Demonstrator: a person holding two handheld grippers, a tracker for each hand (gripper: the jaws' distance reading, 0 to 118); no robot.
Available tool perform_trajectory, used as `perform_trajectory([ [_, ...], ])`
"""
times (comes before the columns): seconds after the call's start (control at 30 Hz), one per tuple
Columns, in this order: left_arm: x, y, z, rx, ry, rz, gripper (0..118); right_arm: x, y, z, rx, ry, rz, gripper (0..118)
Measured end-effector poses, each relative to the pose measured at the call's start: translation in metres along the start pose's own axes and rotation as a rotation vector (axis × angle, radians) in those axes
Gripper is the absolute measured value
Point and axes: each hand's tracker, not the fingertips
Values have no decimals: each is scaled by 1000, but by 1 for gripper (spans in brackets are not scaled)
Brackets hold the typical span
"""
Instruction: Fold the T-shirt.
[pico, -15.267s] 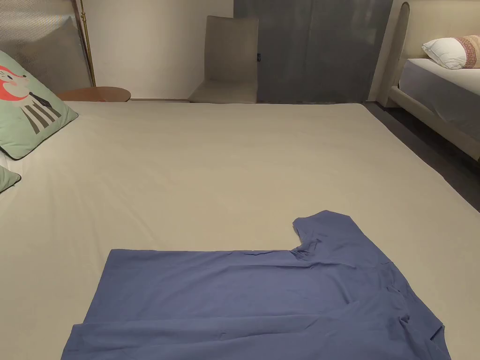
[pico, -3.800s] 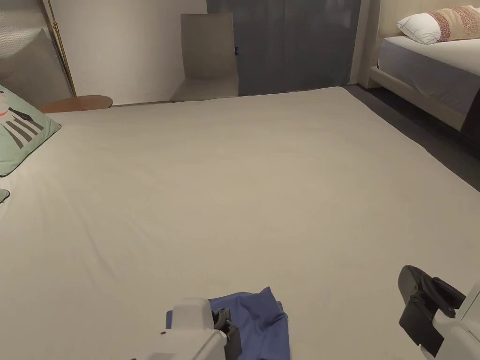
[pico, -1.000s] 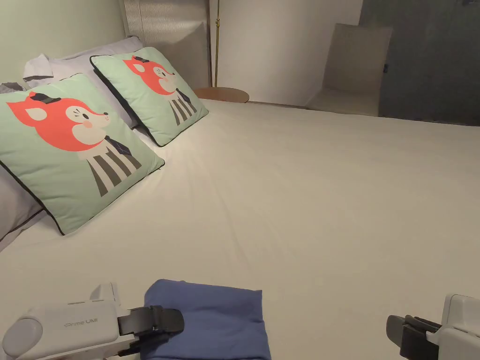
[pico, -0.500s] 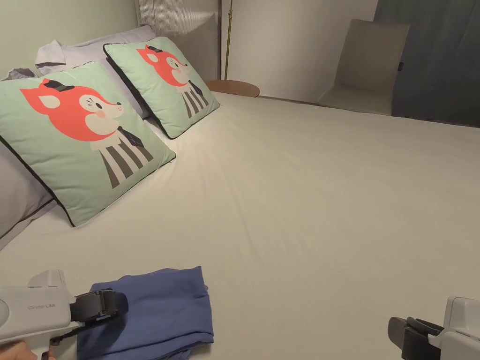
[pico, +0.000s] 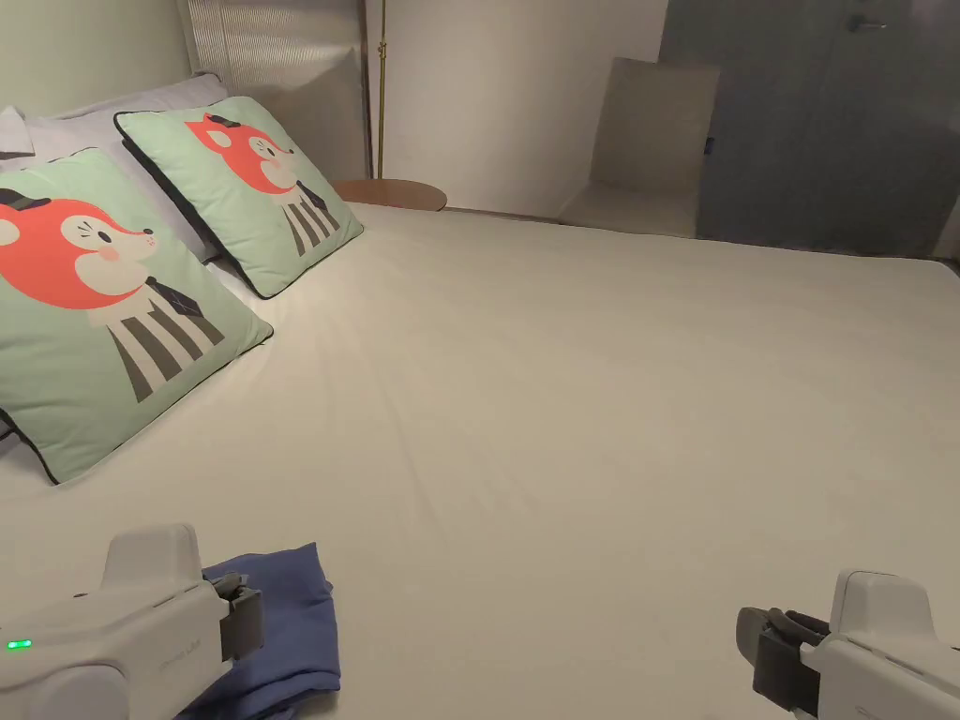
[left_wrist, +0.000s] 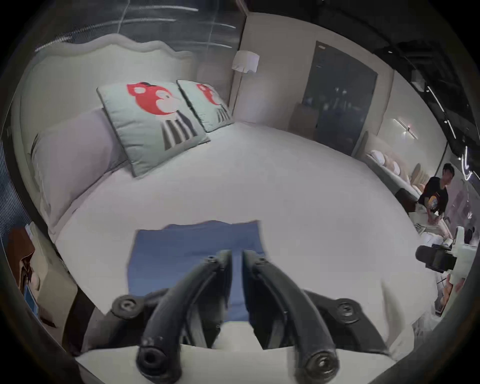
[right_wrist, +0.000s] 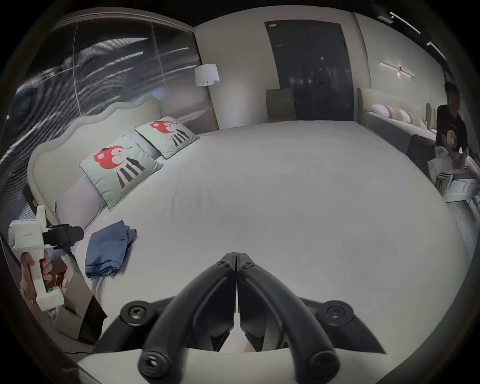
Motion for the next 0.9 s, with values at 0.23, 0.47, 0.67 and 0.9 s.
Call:
perform_trajectory([
  [0.23,88,-12,-4,60,-136,-64,0,23,7,41,152,-129,34,0],
  [0.47,166,11,35,378,-152,-176,0,34,28,85,407,-261,103,0],
  [0.67,197,38,65,607,-92,-209,0,34,49,113,613,-364,171,0],
  [0.9,201,40,75,719,-69,-224,0,38,61,123,684,-393,158,0],
])
